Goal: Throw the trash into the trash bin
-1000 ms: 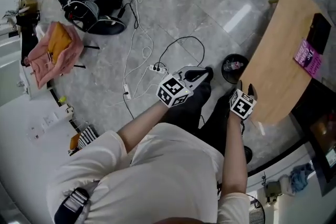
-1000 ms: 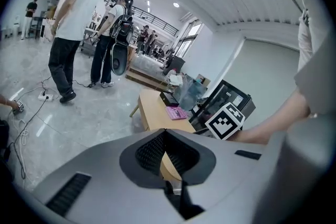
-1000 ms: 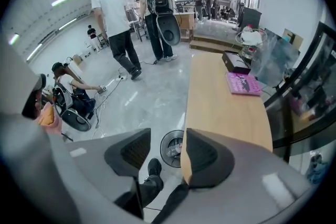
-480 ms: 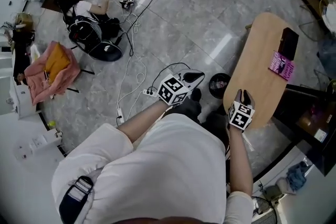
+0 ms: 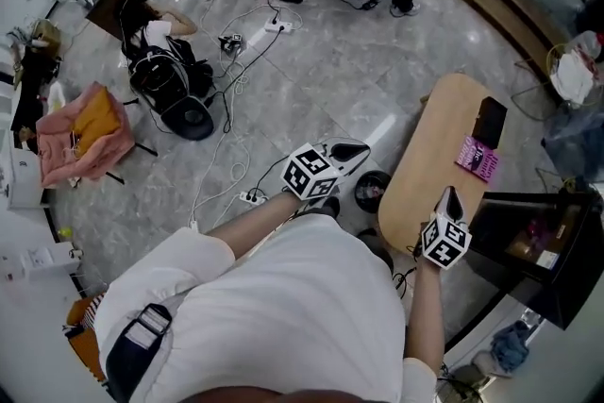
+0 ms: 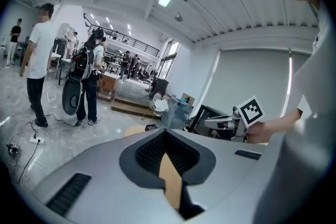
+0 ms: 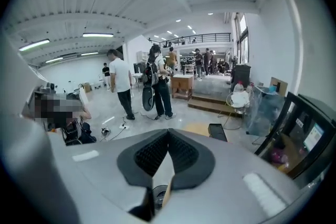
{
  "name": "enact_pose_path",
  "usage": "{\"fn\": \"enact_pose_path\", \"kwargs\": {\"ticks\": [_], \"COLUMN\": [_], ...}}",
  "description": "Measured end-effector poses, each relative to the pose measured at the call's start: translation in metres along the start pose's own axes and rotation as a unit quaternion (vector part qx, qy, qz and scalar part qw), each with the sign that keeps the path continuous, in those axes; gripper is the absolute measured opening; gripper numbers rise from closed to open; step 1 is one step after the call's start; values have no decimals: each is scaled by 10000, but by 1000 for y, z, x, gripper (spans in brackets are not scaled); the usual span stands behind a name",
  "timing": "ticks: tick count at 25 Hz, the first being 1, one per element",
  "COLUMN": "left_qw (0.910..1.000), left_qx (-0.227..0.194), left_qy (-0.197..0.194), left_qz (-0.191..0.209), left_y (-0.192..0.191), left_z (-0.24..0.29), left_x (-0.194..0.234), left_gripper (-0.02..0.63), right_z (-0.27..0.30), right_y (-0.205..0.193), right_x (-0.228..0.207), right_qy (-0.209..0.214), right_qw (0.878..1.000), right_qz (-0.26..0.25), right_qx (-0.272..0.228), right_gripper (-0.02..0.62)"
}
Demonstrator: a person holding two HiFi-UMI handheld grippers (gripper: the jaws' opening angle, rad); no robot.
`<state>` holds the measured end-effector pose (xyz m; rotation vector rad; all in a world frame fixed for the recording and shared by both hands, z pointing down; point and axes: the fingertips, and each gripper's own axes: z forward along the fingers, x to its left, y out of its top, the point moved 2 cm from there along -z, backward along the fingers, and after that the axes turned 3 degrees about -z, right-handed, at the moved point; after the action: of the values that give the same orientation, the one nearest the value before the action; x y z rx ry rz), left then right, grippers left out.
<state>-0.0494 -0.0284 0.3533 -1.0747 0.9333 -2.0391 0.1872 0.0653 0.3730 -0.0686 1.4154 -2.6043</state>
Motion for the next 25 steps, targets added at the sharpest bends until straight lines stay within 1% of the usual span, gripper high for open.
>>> {"fn": "enact_pose_path", "kwargs": {"ticks": [6,12,15,17,21,25], "left_qw": [9970,9898,9866,9853,9839,9828], "left_qx": [-725,-1220,-1347,-1397,-1467,-1520], "left_qy": [179,396,442,469,505,504], "left_qz": [194,615,809,859,888,924], "left_y": [60,107,121,127,138,148], "left_z": [-19,-33,-32,-32,-33,-33], "left_x": [-42,-81,-94,-98,-101,-100], "left_gripper": [6,6,6,6,6,6], "right_z": [-52,-94,-105,-110,-119,-120], "right_y": [56,106,127,140,158,166], "right_x": [-24,-36,-44,-48,-51,-53], "right_qy": [242,640,804,874,855,862], "right_qw": [9966,9864,9818,9786,9729,9708], "right_qz": [-300,-579,-579,-582,-757,-751], "right_qx": [-728,-1398,-1619,-1767,-2011,-2108], "right_gripper": [11,11,11,11,11,11]}}
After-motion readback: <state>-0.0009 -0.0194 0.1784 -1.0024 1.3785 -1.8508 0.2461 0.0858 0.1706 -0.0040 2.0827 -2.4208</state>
